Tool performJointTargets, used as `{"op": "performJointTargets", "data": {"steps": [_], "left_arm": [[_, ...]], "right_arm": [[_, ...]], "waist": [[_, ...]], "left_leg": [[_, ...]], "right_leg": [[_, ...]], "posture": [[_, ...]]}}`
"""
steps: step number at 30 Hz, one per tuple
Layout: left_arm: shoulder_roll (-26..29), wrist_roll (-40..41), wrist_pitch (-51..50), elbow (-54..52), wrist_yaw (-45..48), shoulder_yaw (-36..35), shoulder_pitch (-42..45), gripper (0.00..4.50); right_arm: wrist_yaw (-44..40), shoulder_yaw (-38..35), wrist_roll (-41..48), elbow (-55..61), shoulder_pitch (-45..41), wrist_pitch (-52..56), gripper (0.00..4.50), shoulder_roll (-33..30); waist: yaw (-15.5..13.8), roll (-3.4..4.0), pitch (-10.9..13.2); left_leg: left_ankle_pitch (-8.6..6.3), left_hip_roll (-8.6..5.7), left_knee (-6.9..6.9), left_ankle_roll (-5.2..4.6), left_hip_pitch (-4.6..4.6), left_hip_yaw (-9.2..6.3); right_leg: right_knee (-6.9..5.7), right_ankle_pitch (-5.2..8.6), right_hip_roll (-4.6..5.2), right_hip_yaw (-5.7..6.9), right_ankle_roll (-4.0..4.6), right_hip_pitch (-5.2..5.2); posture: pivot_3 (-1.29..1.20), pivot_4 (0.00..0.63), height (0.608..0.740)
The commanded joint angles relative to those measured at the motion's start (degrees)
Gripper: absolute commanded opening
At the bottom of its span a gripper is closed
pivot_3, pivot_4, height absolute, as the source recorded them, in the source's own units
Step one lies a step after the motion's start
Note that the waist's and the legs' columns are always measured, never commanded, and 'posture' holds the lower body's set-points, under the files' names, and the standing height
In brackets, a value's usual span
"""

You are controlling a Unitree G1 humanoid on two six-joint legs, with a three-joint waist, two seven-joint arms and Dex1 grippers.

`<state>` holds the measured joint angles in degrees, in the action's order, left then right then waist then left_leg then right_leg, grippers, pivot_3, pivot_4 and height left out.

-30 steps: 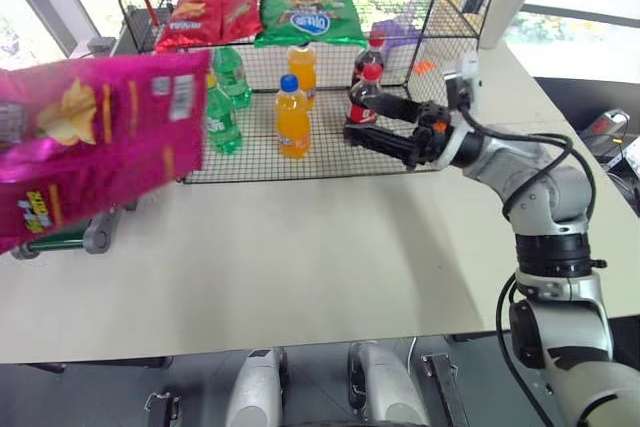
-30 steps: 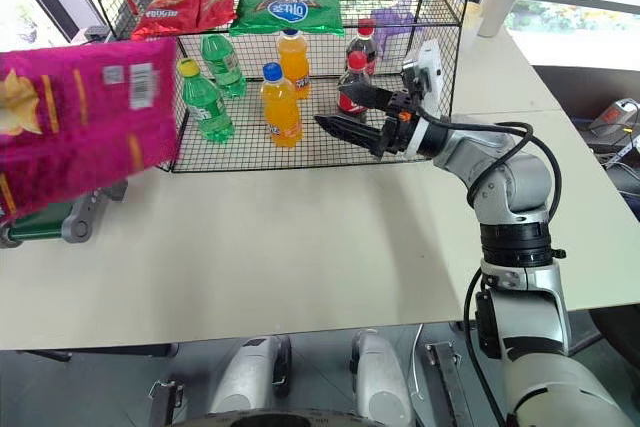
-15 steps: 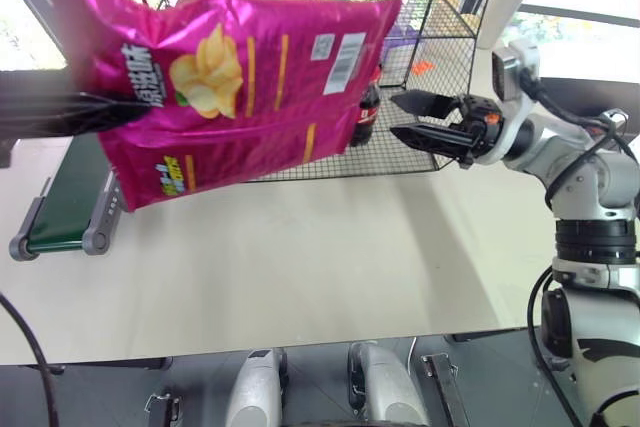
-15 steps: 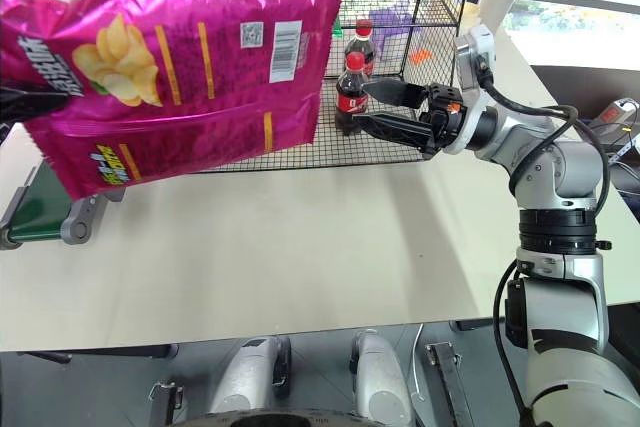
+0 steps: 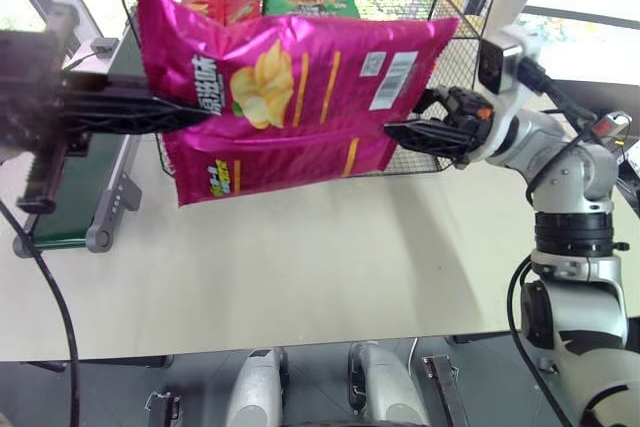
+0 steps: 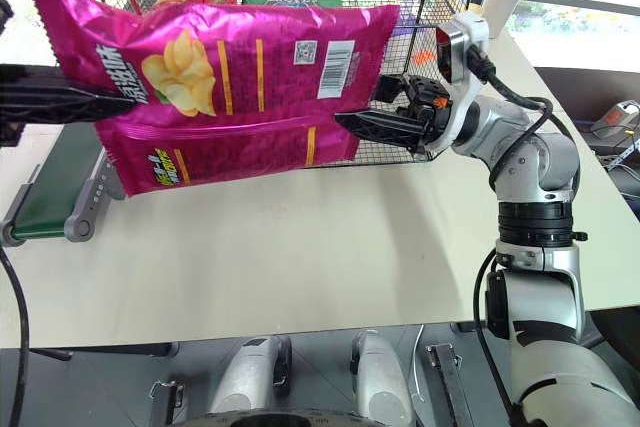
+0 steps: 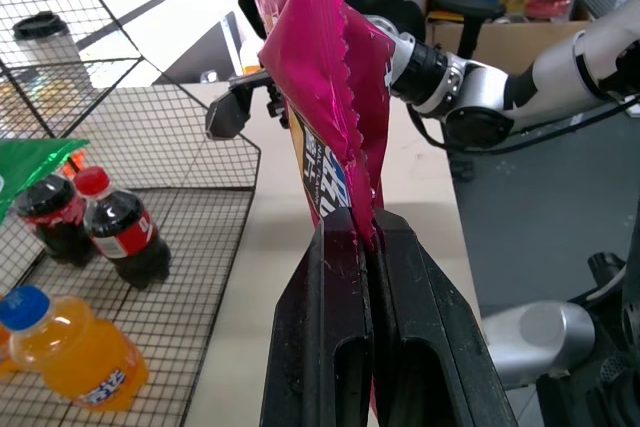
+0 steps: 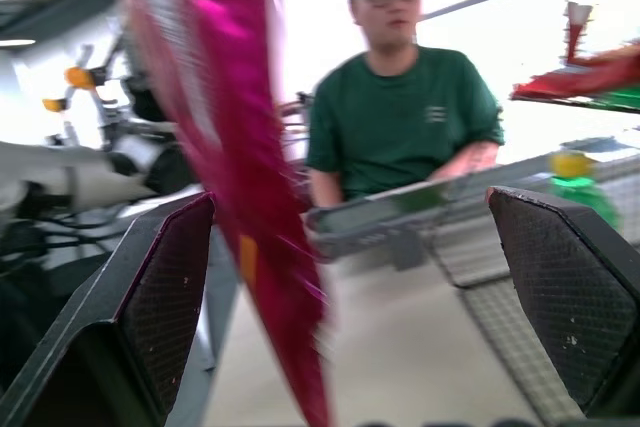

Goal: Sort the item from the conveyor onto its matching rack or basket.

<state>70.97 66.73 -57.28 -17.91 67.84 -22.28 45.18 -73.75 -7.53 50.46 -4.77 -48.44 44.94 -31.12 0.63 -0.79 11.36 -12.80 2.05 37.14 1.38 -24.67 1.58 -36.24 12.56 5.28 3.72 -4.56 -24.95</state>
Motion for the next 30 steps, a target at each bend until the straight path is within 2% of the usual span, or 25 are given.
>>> {"op": "performJointTargets", "data": {"steps": [1,3,4,5,6,8,10,13,16,23,26,30], "left_arm": [[-0.19,-0.21,1.78,0.19,-0.36,0.24,1.58,0.00],[-0.62,-0.40,2.21,0.12,-0.46,0.88,1.54,0.00],[-1.00,-0.61,2.45,0.25,-0.60,1.26,1.57,0.00],[-1.32,-0.92,2.71,0.38,-0.66,1.58,1.55,0.00],[-1.55,-1.15,2.90,0.48,-0.69,1.79,1.53,0.00],[-1.76,-1.55,3.33,0.58,-0.57,2.08,1.33,0.00],[-2.06,-2.79,4.06,1.16,-0.71,2.38,0.75,0.00],[-1.63,-3.90,4.39,2.34,-0.13,1.85,-0.43,0.00],[-0.78,-5.32,4.09,3.49,0.21,1.63,-1.80,0.81],[-2.21,-9.81,7.61,5.97,-1.04,0.33,-5.65,3.75],[-3.03,-14.11,10.54,8.60,-3.15,-0.57,-8.53,3.75],[-4.62,-15.27,11.10,9.20,-5.78,-3.41,-12.35,3.75]], "right_arm": [[1.53,-1.31,3.70,3.18,-0.66,1.79,4.24,1.68],[2.37,-0.97,4.24,3.59,-0.60,2.60,3.71,2.44],[2.68,-0.73,4.58,3.80,-0.49,3.08,3.26,2.82],[3.64,-0.98,5.27,3.70,-0.62,3.71,2.76,3.53],[4.38,-1.22,5.74,3.62,-0.73,4.16,2.06,4.07],[5.42,-1.55,6.37,3.62,-0.90,4.66,1.17,4.76],[5.59,-1.48,6.65,4.88,-0.37,4.89,0.08,4.52],[6.45,-1.83,6.37,6.07,0.13,4.63,0.08,3.68],[6.82,-2.57,6.83,6.99,0.71,4.78,0.00,2.64],[8.96,-4.68,8.19,10.70,2.47,4.82,0.00,0.82],[12.87,-7.31,8.05,13.70,3.98,3.72,0.00,-0.69],[19.74,-13.99,7.75,18.61,6.56,2.20,0.00,-5.12]], "waist": [[0.04,0.00,0.00],[0.03,0.00,0.00],[0.00,0.00,0.00],[0.00,0.00,0.00],[-0.01,0.00,0.00],[-0.03,0.00,0.00],[-0.04,0.00,0.00],[0.01,0.00,0.00],[-0.02,0.00,0.00],[-0.01,0.00,0.00],[-0.02,0.01,0.00],[-0.31,-0.02,0.01]], "left_leg": [[0.00,0.00,0.00,0.00,0.02,0.00],[0.00,0.00,-0.02,0.00,0.06,0.00],[0.00,0.00,-0.02,0.00,0.06,0.00],[0.00,0.00,-0.02,0.00,0.06,0.00],[0.00,0.00,-0.01,0.00,0.06,0.00],[0.00,0.00,0.00,0.00,0.07,0.00],[0.00,0.00,-0.01,0.00,0.07,0.00],[0.00,0.00,-0.01,0.00,0.07,0.00],[0.00,0.00,-0.01,0.00,0.08,0.00],[0.00,0.00,-0.02,0.00,0.08,0.00],[0.00,0.00,-0.05,0.00,0.12,0.02],[0.00,0.00,-0.04,0.00,0.10,0.03]], "right_leg": [[0.00,0.00,0.00,0.00,0.00,0.01],[0.00,0.00,0.00,0.00,0.00,0.04],[0.00,0.00,0.00,0.00,0.00,0.05],[0.00,0.00,0.00,0.00,0.00,0.05],[0.00,0.00,0.00,0.00,0.00,0.06],[0.00,0.00,0.00,0.00,0.00,0.08],[0.00,0.00,0.00,0.00,0.00,0.08],[0.00,0.00,0.00,0.00,0.00,0.07],[0.00,0.00,0.00,0.00,0.00,0.08],[0.01,0.00,0.00,0.00,0.00,0.08],[0.01,0.00,0.00,-0.01,0.00,0.08],[0.04,0.00,0.02,-0.01,0.00,0.09]], "posture": [[0.00,0.150,0.740],[0.00,0.150,0.740],[0.00,0.150,0.740],[0.00,0.150,0.740],[0.00,0.150,0.740],[0.00,0.150,0.740],[0.00,0.150,0.740],[0.00,0.150,0.740],[0.00,0.150,0.740],[0.00,0.150,0.740],[0.00,0.150,0.740],[0.00,0.150,0.740]]}}
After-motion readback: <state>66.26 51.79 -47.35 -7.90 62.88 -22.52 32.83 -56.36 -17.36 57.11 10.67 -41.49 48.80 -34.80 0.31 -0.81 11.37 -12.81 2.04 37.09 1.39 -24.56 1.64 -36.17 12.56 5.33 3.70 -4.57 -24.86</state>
